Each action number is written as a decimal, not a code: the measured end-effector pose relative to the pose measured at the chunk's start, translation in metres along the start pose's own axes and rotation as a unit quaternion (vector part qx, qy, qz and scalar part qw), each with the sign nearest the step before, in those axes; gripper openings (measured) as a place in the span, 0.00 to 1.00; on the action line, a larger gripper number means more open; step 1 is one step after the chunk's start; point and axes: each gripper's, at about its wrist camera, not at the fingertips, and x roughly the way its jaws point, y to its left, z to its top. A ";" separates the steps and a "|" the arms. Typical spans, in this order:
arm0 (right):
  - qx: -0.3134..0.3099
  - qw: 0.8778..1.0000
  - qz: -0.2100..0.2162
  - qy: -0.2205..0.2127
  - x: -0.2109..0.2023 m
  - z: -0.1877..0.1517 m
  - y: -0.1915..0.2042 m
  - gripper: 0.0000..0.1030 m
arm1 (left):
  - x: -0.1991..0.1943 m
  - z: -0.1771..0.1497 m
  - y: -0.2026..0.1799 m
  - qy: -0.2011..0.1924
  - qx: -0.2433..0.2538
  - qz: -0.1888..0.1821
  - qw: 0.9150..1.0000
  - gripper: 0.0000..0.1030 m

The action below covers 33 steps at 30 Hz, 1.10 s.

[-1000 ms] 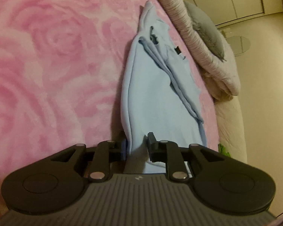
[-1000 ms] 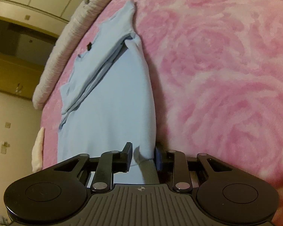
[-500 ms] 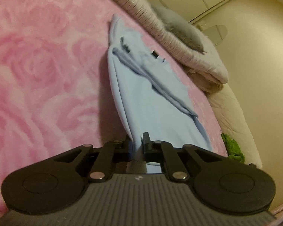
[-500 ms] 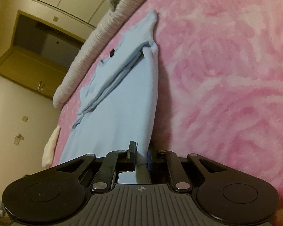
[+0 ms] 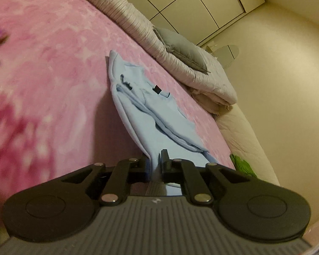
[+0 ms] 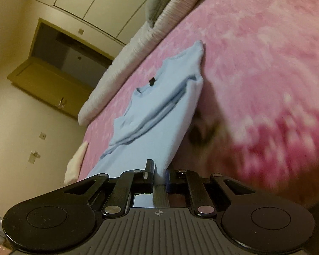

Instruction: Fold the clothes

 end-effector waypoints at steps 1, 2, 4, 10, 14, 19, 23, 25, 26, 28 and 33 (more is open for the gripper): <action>0.004 1.000 -0.001 0.002 -0.007 -0.011 0.000 0.08 | -0.010 -0.010 0.000 0.001 -0.009 0.002 1.000 0.06; 0.007 1.000 0.000 0.005 -0.013 -0.021 0.001 0.08 | -0.017 -0.018 0.000 0.002 -0.016 0.002 1.000 0.06; 0.004 1.000 0.001 0.011 -0.023 -0.037 0.005 0.08 | -0.029 -0.028 0.000 0.005 -0.027 0.005 1.000 0.06; -0.037 0.999 0.008 0.028 -0.025 -0.027 0.019 0.09 | -0.024 -0.001 -0.010 0.011 -0.027 -0.001 1.000 0.06; -0.076 0.996 0.032 0.022 -0.018 0.011 0.032 0.09 | 0.006 0.050 -0.022 0.020 -0.017 -0.009 1.000 0.07; -0.076 0.997 0.031 -0.013 0.027 0.090 0.039 0.09 | 0.086 0.127 -0.016 0.029 -0.033 -0.003 0.999 0.07; 0.012 0.999 -0.004 -0.039 0.101 0.156 0.009 0.10 | 0.160 0.172 0.022 0.019 -0.096 0.026 0.995 0.10; 0.093 0.994 -0.039 -0.030 0.138 0.180 -0.018 0.24 | 0.185 0.186 0.040 0.012 -0.108 0.066 0.992 0.11; 0.136 0.988 -0.062 -0.027 0.150 0.188 -0.032 0.36 | 0.191 0.190 0.048 0.012 -0.113 0.081 0.990 0.11; 0.201 0.975 -0.087 -0.028 0.164 0.199 -0.056 0.40 | 0.193 0.194 0.063 0.011 -0.119 0.105 0.987 0.11; 0.046 0.996 -0.072 -0.031 0.144 0.203 -0.047 0.41 | 0.180 0.190 0.044 0.034 0.040 0.106 0.993 0.12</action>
